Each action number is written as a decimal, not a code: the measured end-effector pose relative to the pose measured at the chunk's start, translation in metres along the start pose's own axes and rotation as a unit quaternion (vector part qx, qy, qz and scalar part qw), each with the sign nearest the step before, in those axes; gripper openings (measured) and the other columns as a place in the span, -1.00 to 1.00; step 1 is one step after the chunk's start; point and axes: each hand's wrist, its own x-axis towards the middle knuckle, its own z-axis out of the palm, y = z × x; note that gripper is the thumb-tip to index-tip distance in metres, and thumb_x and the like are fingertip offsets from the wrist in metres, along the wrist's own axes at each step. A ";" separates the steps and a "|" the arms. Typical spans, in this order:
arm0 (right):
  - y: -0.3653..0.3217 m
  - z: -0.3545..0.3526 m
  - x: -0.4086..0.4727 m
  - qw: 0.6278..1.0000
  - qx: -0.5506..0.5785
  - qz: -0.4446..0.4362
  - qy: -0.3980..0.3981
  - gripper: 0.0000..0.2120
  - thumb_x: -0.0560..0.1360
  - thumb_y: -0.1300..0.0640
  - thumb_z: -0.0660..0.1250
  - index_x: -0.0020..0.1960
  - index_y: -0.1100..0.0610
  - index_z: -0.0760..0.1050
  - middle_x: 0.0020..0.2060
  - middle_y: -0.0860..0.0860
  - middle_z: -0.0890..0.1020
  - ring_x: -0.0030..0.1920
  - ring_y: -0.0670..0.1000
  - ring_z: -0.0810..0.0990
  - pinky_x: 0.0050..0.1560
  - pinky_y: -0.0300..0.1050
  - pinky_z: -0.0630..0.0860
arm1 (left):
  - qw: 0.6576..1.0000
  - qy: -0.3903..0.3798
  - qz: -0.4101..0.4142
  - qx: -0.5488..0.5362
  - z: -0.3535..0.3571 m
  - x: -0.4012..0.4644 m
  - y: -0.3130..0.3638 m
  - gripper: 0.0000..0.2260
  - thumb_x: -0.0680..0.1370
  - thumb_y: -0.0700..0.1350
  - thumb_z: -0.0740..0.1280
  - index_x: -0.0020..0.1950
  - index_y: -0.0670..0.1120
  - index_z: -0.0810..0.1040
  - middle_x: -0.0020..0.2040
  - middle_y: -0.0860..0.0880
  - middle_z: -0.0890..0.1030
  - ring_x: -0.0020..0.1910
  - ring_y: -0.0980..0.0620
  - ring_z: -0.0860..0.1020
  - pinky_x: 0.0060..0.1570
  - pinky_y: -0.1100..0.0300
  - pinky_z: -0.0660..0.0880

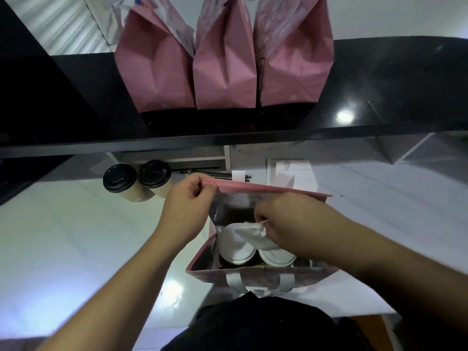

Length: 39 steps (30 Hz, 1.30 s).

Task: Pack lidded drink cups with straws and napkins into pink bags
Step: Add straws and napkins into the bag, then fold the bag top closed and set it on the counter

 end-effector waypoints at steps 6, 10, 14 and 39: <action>-0.012 0.032 0.015 0.984 -0.158 -0.078 0.029 -0.75 0.45 0.33 0.38 0.10 0.12 0.57 -0.08 0.09 0.66 -0.03 0.18 0.60 -0.08 0.06 0.53 | 0.999 0.006 -0.020 -0.024 -0.001 -0.002 0.002 -0.83 0.58 -0.03 0.29 -0.12 0.09 0.67 -0.20 0.00 0.71 -0.18 -0.01 0.65 -0.18 0.11 0.54; -0.012 0.054 0.021 0.963 -0.218 -0.036 -0.154 -0.77 0.54 0.34 0.29 0.15 0.19 0.58 0.03 0.15 0.67 0.08 0.21 0.61 -0.09 0.02 0.47 | 0.998 -0.002 -0.048 -0.030 0.001 -0.002 0.004 -0.80 0.59 -0.08 0.28 -0.12 0.04 0.69 -0.17 0.00 0.72 -0.12 -0.02 0.66 -0.14 0.14 0.53; -0.005 0.046 0.015 0.975 -0.144 -0.037 -0.163 -0.77 0.59 0.14 0.32 0.24 0.09 0.56 0.10 0.09 0.67 0.11 0.14 0.62 0.00 0.00 0.56 | 0.997 -0.012 -0.072 -0.034 0.000 -0.003 0.007 -0.76 0.61 -0.08 0.24 -0.10 0.04 0.70 -0.16 0.08 0.71 -0.15 0.17 0.62 -0.17 0.19 0.46; 0.068 0.087 -0.087 0.918 0.366 0.085 0.127 -0.39 0.49 0.17 0.42 0.33 -0.44 0.40 0.34 -0.35 0.50 0.27 -0.23 0.55 0.13 -0.45 0.47 | 0.961 -0.277 0.018 0.016 -0.040 -0.071 -0.041 -0.46 0.57 -0.28 0.36 0.48 0.15 0.48 0.44 0.11 0.55 0.44 0.07 0.49 0.34 0.06 0.47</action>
